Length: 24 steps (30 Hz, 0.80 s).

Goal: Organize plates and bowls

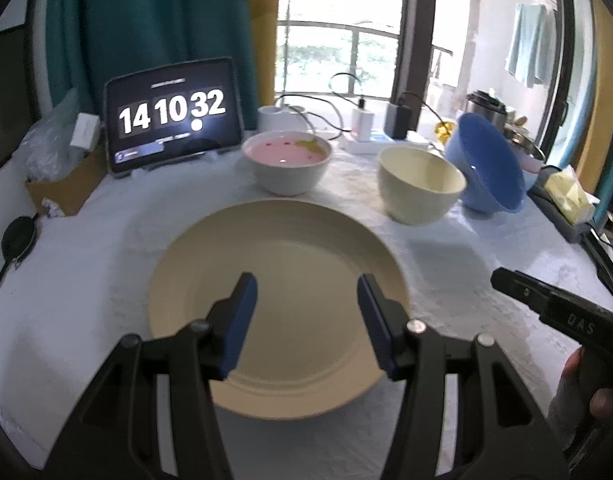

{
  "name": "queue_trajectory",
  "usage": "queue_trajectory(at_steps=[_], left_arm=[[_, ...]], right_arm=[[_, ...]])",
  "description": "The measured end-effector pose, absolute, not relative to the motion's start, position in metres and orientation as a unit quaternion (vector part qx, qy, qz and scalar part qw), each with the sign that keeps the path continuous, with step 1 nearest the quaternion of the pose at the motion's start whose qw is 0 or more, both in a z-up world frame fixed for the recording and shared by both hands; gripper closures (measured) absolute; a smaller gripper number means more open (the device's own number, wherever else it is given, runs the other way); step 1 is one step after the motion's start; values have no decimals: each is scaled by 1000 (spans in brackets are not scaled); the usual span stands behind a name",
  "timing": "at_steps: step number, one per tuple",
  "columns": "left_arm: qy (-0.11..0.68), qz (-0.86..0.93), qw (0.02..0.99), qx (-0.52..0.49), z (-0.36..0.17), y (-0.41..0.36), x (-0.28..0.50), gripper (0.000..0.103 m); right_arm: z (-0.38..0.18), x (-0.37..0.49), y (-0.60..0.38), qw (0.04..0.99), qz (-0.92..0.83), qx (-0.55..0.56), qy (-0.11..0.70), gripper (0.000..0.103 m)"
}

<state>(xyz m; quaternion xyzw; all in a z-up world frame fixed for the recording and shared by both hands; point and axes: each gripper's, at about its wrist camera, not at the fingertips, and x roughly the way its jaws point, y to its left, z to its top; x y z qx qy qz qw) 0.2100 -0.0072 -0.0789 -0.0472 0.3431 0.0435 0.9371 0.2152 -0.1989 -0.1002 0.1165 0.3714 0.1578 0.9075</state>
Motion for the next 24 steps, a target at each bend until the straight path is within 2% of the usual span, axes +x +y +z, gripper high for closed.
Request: queue_trajectory(at_steps=[24], left_arm=[[328, -33, 944, -8, -89, -90, 246, 49]], right_arm=[[-98, 224, -265, 915, 108, 131, 366, 57]])
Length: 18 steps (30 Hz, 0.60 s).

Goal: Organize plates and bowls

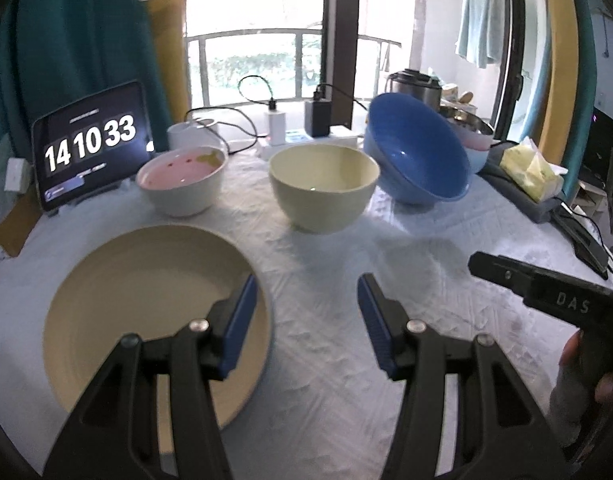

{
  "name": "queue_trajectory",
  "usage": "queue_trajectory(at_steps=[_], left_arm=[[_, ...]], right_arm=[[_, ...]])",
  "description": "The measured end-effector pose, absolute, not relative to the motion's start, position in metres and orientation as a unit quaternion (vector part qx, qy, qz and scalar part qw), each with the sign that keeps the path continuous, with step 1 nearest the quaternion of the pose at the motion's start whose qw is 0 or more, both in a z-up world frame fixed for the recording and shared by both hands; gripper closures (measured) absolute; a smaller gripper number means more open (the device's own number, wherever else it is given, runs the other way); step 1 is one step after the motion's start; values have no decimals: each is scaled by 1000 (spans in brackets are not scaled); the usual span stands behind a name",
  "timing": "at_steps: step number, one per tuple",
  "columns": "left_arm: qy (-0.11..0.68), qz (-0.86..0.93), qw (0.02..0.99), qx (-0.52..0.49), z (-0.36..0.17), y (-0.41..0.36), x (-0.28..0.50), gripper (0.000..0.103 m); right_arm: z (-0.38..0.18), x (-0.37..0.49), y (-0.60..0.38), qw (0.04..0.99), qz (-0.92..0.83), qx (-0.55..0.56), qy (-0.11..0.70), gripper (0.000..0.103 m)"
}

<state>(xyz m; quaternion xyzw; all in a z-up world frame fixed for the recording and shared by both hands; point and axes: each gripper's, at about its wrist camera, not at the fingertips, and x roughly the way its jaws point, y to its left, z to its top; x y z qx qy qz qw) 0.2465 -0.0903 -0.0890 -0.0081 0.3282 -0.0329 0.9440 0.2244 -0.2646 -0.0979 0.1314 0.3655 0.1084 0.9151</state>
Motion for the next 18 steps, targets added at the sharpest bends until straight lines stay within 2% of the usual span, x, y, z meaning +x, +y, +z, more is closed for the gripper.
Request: queue_trajectory(at_steps=[18], left_arm=[[304, -63, 950, -35, -94, -121, 289, 49]], right_arm=[[-87, 273, -301, 924, 63, 125, 356, 57]])
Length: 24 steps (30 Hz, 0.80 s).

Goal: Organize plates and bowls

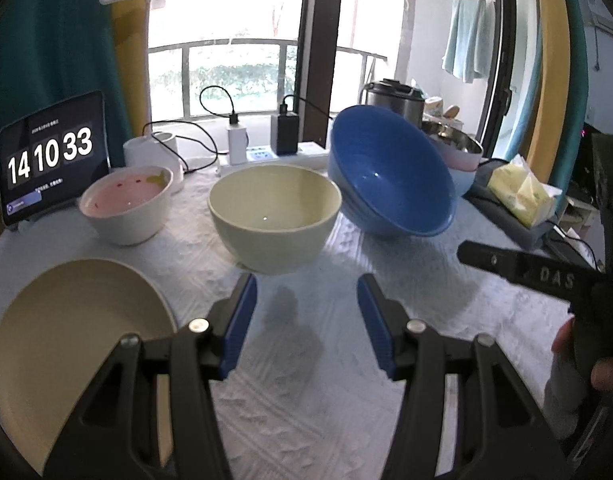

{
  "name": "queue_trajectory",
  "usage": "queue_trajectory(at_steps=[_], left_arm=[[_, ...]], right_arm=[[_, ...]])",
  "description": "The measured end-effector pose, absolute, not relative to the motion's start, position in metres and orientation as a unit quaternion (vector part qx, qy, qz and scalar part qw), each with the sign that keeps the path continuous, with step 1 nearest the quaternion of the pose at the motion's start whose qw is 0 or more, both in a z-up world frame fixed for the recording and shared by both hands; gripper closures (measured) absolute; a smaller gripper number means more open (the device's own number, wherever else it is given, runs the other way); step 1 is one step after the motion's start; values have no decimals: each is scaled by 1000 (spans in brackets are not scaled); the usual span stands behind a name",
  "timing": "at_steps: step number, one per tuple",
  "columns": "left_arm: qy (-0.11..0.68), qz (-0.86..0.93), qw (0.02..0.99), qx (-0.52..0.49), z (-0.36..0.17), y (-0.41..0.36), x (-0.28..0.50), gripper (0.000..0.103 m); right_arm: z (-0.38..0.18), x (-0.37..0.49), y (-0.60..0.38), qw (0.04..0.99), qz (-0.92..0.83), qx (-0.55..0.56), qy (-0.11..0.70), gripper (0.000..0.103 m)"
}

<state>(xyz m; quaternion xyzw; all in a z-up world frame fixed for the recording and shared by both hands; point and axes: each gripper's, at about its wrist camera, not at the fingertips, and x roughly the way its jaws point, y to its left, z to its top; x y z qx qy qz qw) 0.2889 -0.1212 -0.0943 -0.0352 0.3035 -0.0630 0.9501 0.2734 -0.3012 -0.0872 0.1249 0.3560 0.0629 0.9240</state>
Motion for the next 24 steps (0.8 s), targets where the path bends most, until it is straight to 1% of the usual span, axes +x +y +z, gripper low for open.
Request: queue_trajectory(at_steps=[8, 18, 19, 20, 21, 24], left_arm=[[303, -59, 949, -61, -102, -114, 304, 49], [317, -53, 943, -89, -111, -109, 313, 49], [318, -52, 942, -90, -111, -108, 313, 49], [319, -51, 942, -90, -111, -108, 314, 49], [318, -52, 942, -90, -111, -108, 313, 49], [317, -53, 943, -87, -111, -109, 312, 49]], right_arm=[[-92, 310, -318, 919, 37, 153, 360, 57], [-103, 341, -316, 916, 26, 166, 365, 57], [-104, 342, -315, 916, 24, 166, 365, 59], [-106, 343, -315, 916, 25, 168, 364, 69], [-109, 346, -313, 915, 26, 164, 369, 76], [-112, 346, -315, 912, 19, 165, 374, 80]])
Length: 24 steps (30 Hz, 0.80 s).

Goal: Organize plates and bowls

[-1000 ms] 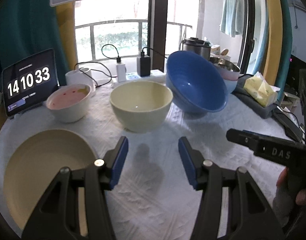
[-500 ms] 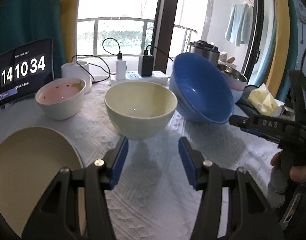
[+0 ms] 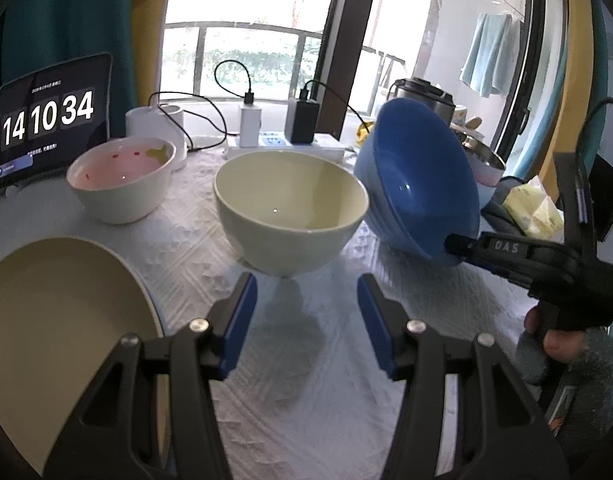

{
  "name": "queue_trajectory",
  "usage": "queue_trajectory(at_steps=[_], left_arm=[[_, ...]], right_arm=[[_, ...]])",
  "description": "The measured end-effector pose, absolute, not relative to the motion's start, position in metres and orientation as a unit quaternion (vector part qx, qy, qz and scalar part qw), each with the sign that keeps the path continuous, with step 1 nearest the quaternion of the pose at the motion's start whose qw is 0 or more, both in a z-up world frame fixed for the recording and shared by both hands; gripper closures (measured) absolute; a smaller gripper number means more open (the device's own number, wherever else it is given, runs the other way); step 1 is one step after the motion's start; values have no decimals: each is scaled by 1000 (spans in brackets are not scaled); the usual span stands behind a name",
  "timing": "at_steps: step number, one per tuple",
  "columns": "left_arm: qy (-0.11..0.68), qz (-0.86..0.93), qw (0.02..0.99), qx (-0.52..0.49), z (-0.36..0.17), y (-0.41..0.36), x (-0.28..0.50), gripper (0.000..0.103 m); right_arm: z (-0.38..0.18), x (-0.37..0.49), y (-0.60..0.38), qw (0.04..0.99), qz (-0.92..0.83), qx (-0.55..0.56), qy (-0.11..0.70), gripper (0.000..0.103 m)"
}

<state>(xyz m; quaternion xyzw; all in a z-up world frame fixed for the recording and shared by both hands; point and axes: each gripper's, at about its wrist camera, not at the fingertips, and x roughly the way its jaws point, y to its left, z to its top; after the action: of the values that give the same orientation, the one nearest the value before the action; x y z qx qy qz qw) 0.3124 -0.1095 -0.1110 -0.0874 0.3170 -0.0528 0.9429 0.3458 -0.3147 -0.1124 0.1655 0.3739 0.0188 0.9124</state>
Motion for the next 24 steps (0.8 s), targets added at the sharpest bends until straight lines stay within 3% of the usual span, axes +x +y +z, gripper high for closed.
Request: queue_trajectory(at_steps=[11, 24], left_arm=[[291, -46, 954, -61, -99, -124, 300, 49], [310, -77, 947, -44, -92, -175, 308, 49]], right_arm=[[-102, 302, -329, 917, 22, 164, 362, 90], [-106, 253, -378, 913, 40, 196, 356, 92]])
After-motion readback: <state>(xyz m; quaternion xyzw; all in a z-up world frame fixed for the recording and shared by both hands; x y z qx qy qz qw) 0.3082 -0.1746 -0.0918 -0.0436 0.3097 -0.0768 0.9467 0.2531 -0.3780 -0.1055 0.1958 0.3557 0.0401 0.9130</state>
